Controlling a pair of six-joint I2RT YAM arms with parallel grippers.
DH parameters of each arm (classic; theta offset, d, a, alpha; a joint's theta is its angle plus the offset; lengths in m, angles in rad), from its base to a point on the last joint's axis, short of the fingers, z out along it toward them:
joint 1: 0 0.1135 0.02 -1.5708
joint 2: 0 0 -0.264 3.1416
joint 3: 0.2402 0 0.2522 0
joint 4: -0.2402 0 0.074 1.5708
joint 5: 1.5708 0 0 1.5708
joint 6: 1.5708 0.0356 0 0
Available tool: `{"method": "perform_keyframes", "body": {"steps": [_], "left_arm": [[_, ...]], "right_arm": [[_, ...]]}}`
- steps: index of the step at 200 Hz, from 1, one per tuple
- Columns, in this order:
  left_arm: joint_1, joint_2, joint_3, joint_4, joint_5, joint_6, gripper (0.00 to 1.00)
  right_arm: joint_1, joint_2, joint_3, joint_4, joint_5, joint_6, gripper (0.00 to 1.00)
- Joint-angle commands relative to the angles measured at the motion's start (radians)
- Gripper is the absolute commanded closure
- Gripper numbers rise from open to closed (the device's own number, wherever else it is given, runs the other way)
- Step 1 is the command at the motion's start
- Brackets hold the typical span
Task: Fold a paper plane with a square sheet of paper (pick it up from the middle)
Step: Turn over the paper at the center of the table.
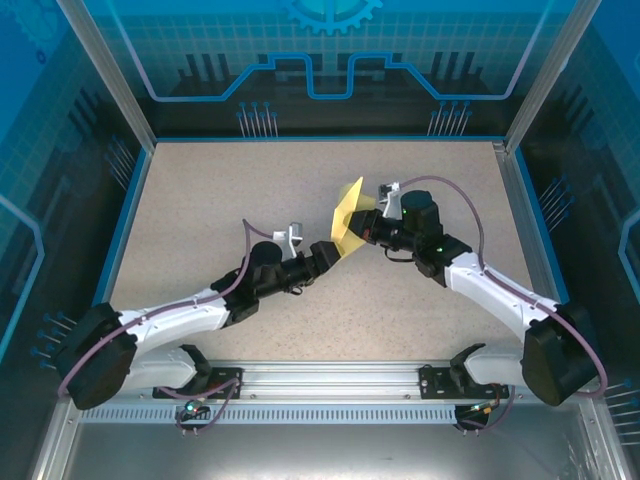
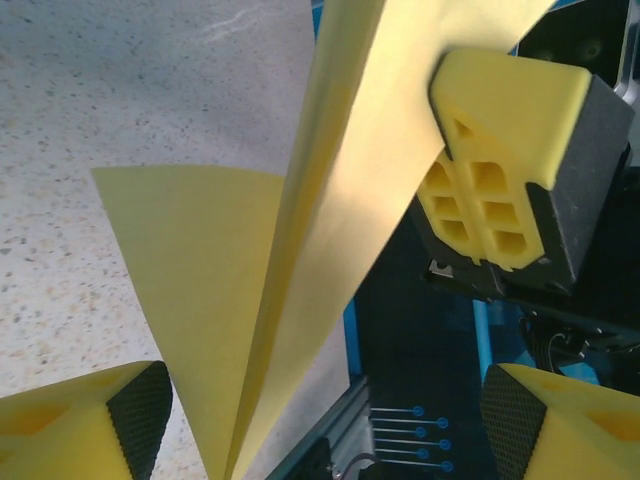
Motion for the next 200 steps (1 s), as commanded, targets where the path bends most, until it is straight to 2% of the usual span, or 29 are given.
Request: {"method": "perform_keyframes", "body": {"steps": [1,56,86,117,139,160,200], "left_arm": [[-0.004,0.033,-0.003,0.082,0.034,-0.05,0.15],[0.004,0.038,-0.002,0.127,0.034,-0.065,0.17],[0.011,0.037,0.039,0.108,0.055,-0.035,0.28],[0.026,0.037,0.039,0.114,0.067,-0.028,0.45],[0.03,0.037,0.047,0.095,0.08,-0.01,0.48],[0.031,0.034,0.056,0.078,0.092,0.009,0.58],[0.034,0.013,0.077,0.022,0.102,0.056,0.68]], "right_arm": [[-0.017,-0.031,-0.022,0.057,-0.026,0.037,1.0],[-0.032,-0.053,-0.041,0.088,-0.051,0.061,1.0],[-0.033,-0.052,-0.058,0.106,-0.063,0.073,1.0],[-0.034,-0.058,-0.069,0.107,-0.067,0.076,1.0],[-0.04,-0.057,-0.075,0.107,-0.068,0.075,1.0],[-0.041,-0.051,-0.08,0.106,-0.069,0.074,1.0],[-0.043,-0.036,-0.088,0.106,-0.072,0.073,1.0]]}}
